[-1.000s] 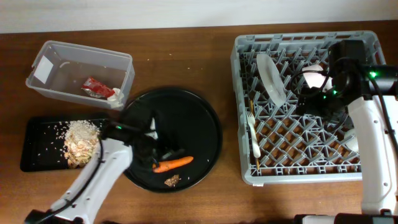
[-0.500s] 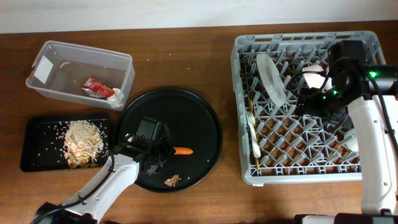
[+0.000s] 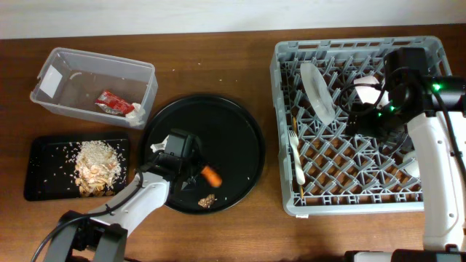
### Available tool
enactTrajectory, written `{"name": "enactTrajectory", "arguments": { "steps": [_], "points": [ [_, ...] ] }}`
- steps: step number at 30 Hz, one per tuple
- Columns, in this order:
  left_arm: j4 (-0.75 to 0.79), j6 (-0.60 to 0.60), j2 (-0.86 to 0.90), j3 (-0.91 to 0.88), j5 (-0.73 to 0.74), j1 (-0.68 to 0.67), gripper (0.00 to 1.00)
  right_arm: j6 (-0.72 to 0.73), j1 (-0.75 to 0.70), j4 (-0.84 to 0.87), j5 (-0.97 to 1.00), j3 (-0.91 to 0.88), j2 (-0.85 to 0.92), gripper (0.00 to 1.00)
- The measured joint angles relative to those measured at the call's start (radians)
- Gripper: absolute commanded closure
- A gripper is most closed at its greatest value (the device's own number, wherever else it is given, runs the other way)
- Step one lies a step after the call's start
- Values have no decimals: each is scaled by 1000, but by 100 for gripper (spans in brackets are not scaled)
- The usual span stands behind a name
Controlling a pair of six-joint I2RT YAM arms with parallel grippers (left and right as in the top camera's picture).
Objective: Sort waste into correct bins and load items into the dishwasher rack
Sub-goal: 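Grasp the carrot and drop it on the black tray, left gripper, then grasp the brown scrap and drop it on the black tray, left gripper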
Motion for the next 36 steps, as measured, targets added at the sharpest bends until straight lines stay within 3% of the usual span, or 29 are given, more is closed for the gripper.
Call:
{"name": "enactTrajectory", "arguments": {
  "steps": [3,6,9,12,16,18,21,25,27,28,29,31,34,36],
  "points": [
    [2,0,2,0,-18,-1,73,0,0,0,0,0,0,8],
    [3,13,2,0,-32,-2,82,0,0,-1,0,0,0,8],
    [-39,131,-3,12,-42,29,85,1,0,-4,0,0,0,8],
    [-200,329,-122,75,-51,179,85,0,0,-5,0,0,0,8],
    [-255,426,-299,118,-66,509,85,-1,0,-5,0,0,0,9],
    [-252,444,-299,118,-71,699,85,0,0,-4,0,0,0,8],
    [-249,451,-287,118,-99,877,85,0,0,-4,0,0,0,8],
    [-166,455,-78,119,-119,949,84,1,0,-6,0,0,2,8],
    [-141,458,-15,119,-119,949,71,0,0,-10,0,0,2,8],
    [-133,458,13,119,-119,949,56,0,0,-10,0,0,2,9],
    [-132,459,21,119,-119,949,55,0,0,-10,0,0,2,8],
    [-130,462,24,119,-119,949,39,0,0,-11,0,0,2,8],
    [-154,480,24,129,-102,949,32,0,0,-11,0,0,2,8],
    [-256,503,0,200,-79,947,30,0,0,-11,0,0,2,8]
  ]
}}
